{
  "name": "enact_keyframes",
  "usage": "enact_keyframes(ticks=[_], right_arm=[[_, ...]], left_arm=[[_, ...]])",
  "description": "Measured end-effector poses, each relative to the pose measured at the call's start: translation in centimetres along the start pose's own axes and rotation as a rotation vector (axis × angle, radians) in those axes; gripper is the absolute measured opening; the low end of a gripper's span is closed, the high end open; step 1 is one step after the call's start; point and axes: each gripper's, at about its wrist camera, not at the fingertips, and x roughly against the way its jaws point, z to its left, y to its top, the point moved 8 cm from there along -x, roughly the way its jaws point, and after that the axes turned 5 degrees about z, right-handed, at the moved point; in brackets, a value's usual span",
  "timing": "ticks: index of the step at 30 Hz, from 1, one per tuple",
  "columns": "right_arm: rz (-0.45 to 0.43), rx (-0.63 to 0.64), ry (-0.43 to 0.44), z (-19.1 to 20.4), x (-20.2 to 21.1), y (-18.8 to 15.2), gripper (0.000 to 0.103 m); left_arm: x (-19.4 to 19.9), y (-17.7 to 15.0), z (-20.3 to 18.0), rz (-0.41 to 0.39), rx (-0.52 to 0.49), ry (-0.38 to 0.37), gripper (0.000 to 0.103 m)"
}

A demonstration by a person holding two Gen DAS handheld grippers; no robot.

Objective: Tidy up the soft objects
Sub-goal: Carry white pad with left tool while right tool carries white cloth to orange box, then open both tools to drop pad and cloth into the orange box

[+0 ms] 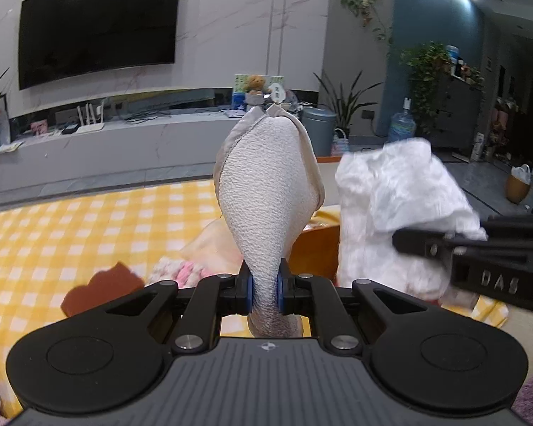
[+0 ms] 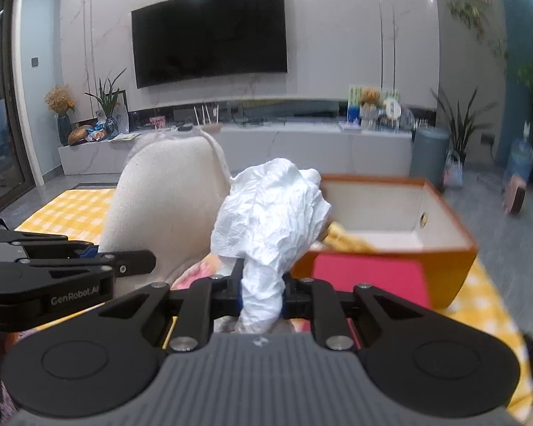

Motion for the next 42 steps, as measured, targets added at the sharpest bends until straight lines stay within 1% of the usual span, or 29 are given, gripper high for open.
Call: enact_keyframes(ticks=[5,8,10,12,16,19,27,34,37,42], right_arm=[[-0.01,0.029,-0.007,-2.9,0.9,2.4,0.015],[-0.006,0.069,-0.042,-4.6,0.5,3.7,0.015],[0.005,0.083,-0.069,-6.0,-0.2,4.5,0.015],[0.02,0.074,-0.079,-7.5,-1.1,5.2,0.015],[0.042,0.083,-0.114,-10.0,-2.9,6.2,0.015],[0.067,0.077,-0.121,-11.9,-4.7,6.7,0.015],[0.147,0.044,-0.131,-16.3,-10.6,6.9,0.015],[0.252,0.062,-0.136,-19.0,-16.5,6.1,0.015],[0.282,0.085,-0.148,-19.6,-18.5,6.0,0.015],[0.336,0.095,-0.159,-20.1,-20.9,5.2,0.016]], left_arm=[[-0.8,2.1,-1.4,0.013,-0.009,-0.052,0.013],[-1.7,4.0,-2.2,0.014,-0.013,-0.084,0.013],[-2.5,5.2,-2.8,0.023,-0.005,-0.114,0.013],[-3.7,6.4,-3.2,0.034,0.003,-0.136,0.013],[-6.1,7.9,-4.2,0.057,-0.009,-0.16,0.013],[-8.3,8.8,-5.1,0.08,-0.021,-0.172,0.013],[-14.7,9.1,-6.4,0.165,-0.021,-0.191,0.013],[-20.4,8.8,-6.8,0.259,0.028,-0.21,0.013],[-22.2,8.3,-7.2,0.299,0.04,-0.218,0.013],[-23.7,7.2,-7.1,0.356,0.059,-0.223,0.013]])
